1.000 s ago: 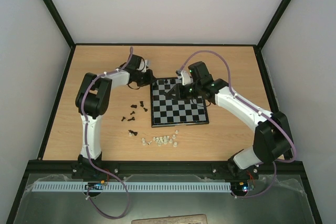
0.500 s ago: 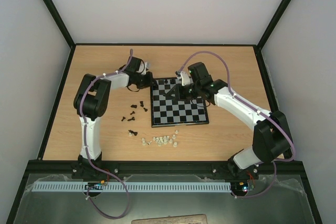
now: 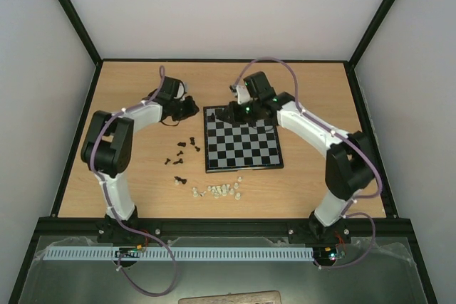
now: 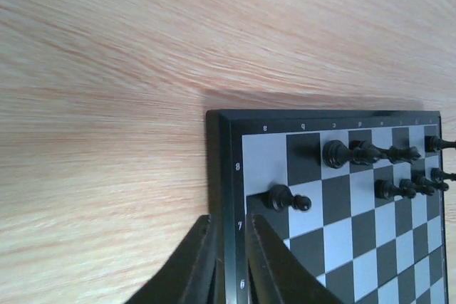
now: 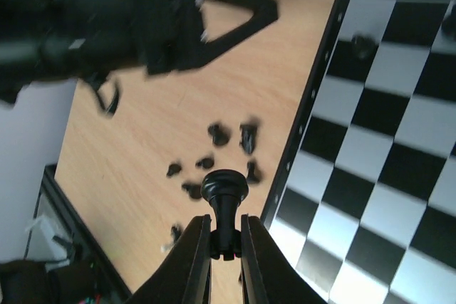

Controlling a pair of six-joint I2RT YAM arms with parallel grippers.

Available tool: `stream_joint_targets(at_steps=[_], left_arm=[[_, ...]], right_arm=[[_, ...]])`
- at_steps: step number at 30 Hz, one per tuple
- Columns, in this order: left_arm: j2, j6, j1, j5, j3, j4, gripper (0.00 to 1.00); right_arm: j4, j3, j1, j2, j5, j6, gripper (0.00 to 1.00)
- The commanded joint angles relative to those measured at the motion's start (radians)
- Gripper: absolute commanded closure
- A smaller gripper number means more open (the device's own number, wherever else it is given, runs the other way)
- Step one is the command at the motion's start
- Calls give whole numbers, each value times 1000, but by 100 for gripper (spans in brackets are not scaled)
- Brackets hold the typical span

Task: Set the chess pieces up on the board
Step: Move the chess piece to the chessboard, then adjust the chessboard at the center of the board.

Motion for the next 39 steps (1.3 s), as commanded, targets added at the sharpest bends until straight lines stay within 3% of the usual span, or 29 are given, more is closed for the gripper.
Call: stream_joint_targets(at_steps=[1, 6, 12, 25, 33, 39], left_arm=[[-113, -54, 8, -80, -78, 31, 82], [-106, -86, 20, -121, -79, 55, 78], [12, -108, 35, -122, 23, 63, 80], [227, -110, 37, -112, 233, 20, 82], [308, -100, -2, -85, 309, -1, 82], [319, -102, -34, -73, 297, 9, 85]], right_arm=[[-139, 180, -4, 158, 88, -44, 90], [-200, 353, -4, 334, 172, -70, 91], [-183, 429, -3, 386, 175, -53, 91], [-322, 704, -3, 540, 230, -104, 91], [-440, 894, -4, 663, 293, -144, 90], [-492, 941, -4, 710, 341, -169, 90]])
